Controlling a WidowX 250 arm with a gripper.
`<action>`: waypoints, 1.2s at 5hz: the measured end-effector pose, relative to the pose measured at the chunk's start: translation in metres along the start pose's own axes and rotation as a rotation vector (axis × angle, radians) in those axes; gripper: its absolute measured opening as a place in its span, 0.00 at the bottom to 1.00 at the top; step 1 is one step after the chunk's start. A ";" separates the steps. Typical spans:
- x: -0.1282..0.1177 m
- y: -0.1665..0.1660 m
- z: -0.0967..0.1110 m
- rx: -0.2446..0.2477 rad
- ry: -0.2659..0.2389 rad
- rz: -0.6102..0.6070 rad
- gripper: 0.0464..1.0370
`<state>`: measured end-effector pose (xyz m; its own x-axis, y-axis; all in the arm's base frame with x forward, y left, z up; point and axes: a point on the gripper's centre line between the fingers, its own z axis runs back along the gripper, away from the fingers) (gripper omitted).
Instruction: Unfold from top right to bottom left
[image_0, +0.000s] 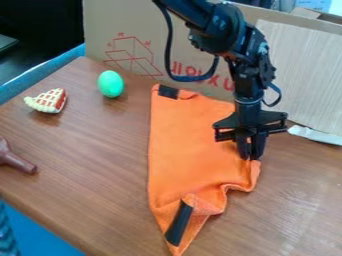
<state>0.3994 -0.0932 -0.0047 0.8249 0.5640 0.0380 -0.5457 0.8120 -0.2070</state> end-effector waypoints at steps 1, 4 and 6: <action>-0.005 -0.002 0.005 -0.044 0.028 -0.006 0.03; -0.008 0.008 0.044 -0.261 0.110 -0.025 0.00; 0.003 0.033 0.063 -0.346 0.130 -0.004 0.00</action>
<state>0.3744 -0.0552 0.0505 0.8507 0.5194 -0.0806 -0.4789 0.7027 -0.5262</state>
